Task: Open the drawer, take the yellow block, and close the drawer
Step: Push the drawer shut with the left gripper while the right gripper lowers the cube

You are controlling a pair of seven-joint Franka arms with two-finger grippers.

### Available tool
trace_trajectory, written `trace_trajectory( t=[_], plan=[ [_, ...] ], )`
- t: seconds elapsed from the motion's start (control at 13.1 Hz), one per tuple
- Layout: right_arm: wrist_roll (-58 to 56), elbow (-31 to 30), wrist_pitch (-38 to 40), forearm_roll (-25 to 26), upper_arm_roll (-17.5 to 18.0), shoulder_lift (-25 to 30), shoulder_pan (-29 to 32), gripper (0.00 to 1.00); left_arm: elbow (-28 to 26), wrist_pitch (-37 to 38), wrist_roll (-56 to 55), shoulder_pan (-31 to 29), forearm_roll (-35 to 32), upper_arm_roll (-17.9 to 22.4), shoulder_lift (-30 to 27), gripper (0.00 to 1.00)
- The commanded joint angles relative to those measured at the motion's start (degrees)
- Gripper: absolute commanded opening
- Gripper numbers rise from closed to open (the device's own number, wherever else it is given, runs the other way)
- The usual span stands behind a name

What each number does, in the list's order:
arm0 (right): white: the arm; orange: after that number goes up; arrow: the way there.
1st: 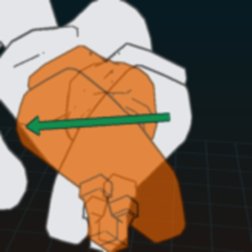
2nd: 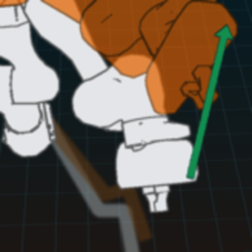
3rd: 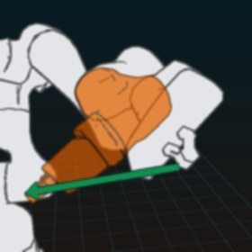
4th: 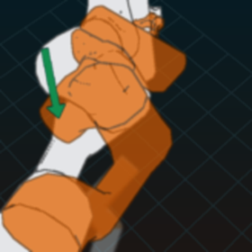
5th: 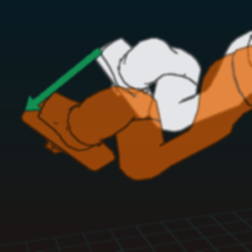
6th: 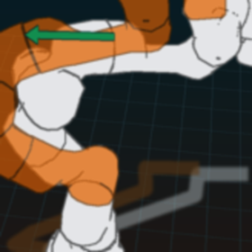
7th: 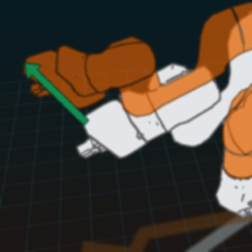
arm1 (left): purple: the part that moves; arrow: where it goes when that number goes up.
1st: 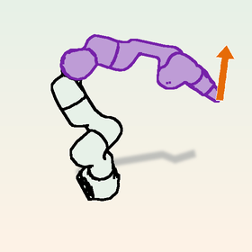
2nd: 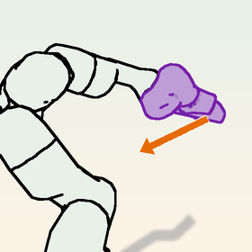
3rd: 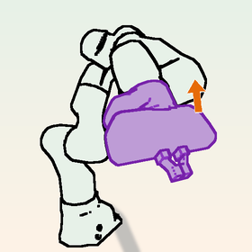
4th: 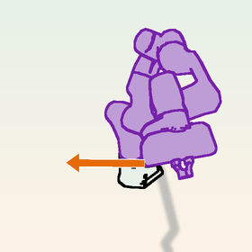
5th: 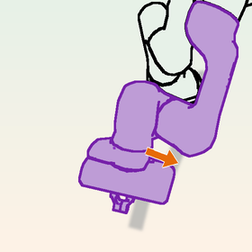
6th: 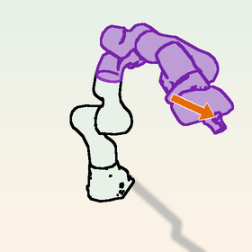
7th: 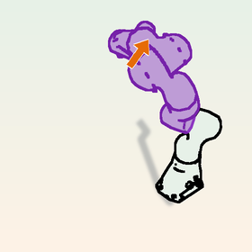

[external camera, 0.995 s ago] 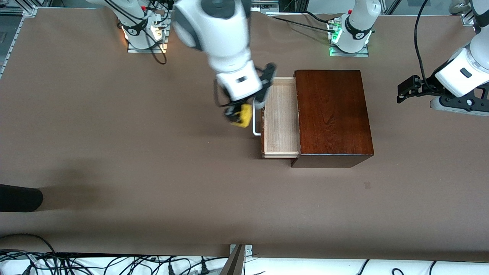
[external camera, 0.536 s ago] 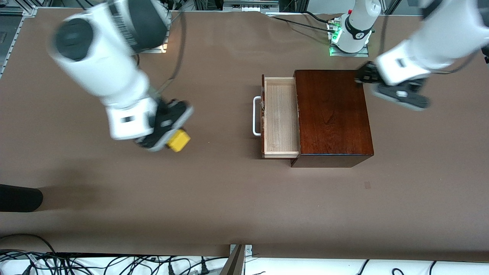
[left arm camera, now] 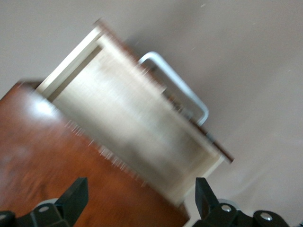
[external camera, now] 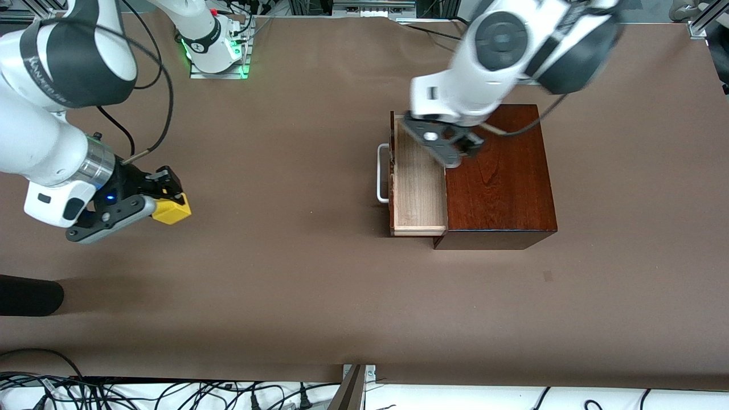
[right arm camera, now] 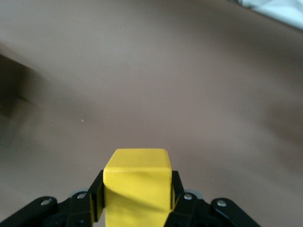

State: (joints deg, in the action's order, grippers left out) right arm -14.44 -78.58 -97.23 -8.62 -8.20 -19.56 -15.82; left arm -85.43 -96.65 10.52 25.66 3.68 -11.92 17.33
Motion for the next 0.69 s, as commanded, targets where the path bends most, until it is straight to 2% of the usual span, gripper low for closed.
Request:
trace_trajectory(
  t=[0.0,0.23,0.38,0.54,0.61],
  plan=[
    [6.33,-12.97,-7.77,3.16,0.2,5.14,-0.35,0.0,2.73,-9.04,7.38,7.18,0.19,0.84,6.37,1.0],
    [14.06,-22.64,-15.85,4.04,0.29,5.5,-0.35,0.0,2.64,-23.55,20.1,10.55,0.01,0.76,15.07,1.0],
    [15.84,-28.79,-23.23,4.05,0.38,4.89,-0.35,0.0,2.64,-25.34,23.14,11.42,-0.51,0.93,17.81,1.0],
    [18.29,-33.46,-30.88,4.05,0.47,3.4,-0.35,0.0,1.85,-25.34,24.02,12.91,-7.16,0.76,19.14,1.0],
    [19.61,-34.27,-32.57,4.05,0.47,2.08,-0.35,0.0,1.24,-24.91,24.37,13.01,-8.24,0.84,19.4,1.0]
  ],
)
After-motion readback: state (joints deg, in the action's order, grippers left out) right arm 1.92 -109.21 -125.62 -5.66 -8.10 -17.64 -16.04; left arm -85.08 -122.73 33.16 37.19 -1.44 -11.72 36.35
